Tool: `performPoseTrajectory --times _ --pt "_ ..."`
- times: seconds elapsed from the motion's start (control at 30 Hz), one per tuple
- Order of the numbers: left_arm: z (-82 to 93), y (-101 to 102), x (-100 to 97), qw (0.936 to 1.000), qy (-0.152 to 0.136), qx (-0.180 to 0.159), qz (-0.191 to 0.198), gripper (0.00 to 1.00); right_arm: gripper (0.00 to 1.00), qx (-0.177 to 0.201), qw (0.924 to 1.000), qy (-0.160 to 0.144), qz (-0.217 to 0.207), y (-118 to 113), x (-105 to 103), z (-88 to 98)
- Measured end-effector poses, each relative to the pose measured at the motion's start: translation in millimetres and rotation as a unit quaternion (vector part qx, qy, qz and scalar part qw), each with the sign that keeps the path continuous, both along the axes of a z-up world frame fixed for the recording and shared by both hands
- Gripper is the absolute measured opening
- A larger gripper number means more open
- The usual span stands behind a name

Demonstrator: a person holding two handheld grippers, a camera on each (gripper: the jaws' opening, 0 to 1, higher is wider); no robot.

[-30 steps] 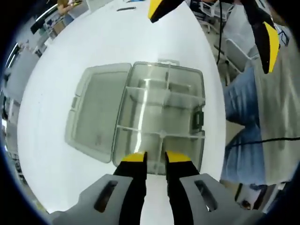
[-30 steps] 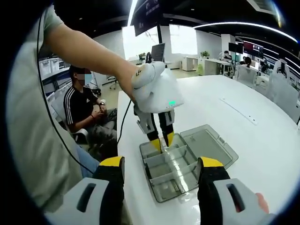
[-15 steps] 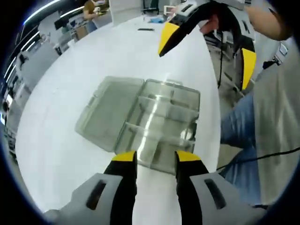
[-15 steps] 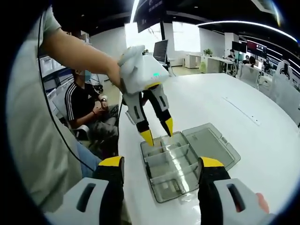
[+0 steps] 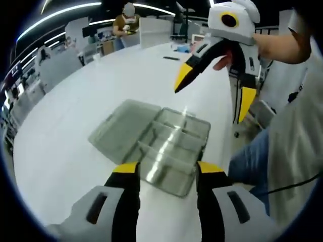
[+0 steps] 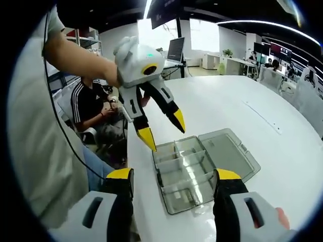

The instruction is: Insert the divider into the dual guide fixture by aligning both edges with the guide slots and pushing it downward to the bottom, including one-sided entry, uneven engagement, binding, and posture correction.

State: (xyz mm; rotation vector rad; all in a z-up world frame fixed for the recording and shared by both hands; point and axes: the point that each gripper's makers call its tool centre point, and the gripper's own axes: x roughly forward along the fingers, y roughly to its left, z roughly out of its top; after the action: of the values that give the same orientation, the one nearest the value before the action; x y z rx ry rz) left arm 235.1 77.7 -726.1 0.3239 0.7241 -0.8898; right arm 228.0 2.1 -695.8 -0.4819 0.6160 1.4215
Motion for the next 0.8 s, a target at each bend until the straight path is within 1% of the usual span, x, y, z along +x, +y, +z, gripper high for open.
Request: performPoseTrajectory --times 0.03,0.13,0.23,0.37,0.47,0.53,0.6,0.7,0.73,0.8 --pt "2.1 -1 -0.1 1.0000 -0.005 -0.008 0.002 0.42 0.61 0.000 1.0000 0.000 0.000 0 0 -0.1" --pt "5.1 -2 1.0 0.9996 -0.006 -0.024 0.015 0.42 0.61 -0.005 1.0000 -0.003 0.002 -3 3 -0.8" --pt "10.2 -6 1.0 0.9980 -0.006 -0.054 0.030 0.45 0.61 -0.011 0.9999 -0.006 0.004 -6 5 -2.4" --pt "11.2 -8 -2.6 0.9973 -0.011 -0.065 0.033 0.47 0.60 -0.019 0.9998 -0.008 0.005 -9 7 -3.1" --pt "17.6 -11 -1.4 0.9942 -0.016 -0.096 0.046 0.49 0.60 -0.025 0.9996 -0.011 0.007 -12 8 -4.1" --pt "19.8 -11 -1.2 0.9931 -0.018 -0.105 0.050 0.49 0.60 -0.027 0.9996 -0.011 0.007 -13 9 -4.6" --pt "23.4 -11 0.5 0.9914 -0.026 -0.117 0.053 0.49 0.60 -0.031 0.9994 -0.012 0.009 -14 10 -5.1" --pt "25.1 -12 2.0 0.9904 -0.029 -0.122 0.057 0.51 0.60 -0.035 0.9993 -0.012 0.011 -16 10 -5.7" --pt "28.5 -12 3.4 0.9893 -0.038 -0.129 0.057 0.51 0.60 -0.037 0.9991 -0.013 0.013 -16 11 -6.0" --pt "29.8 -13 3.8 0.9883 -0.036 -0.135 0.060 0.52 0.60 -0.041 0.9990 -0.014 0.013 -18 12 -6.6"
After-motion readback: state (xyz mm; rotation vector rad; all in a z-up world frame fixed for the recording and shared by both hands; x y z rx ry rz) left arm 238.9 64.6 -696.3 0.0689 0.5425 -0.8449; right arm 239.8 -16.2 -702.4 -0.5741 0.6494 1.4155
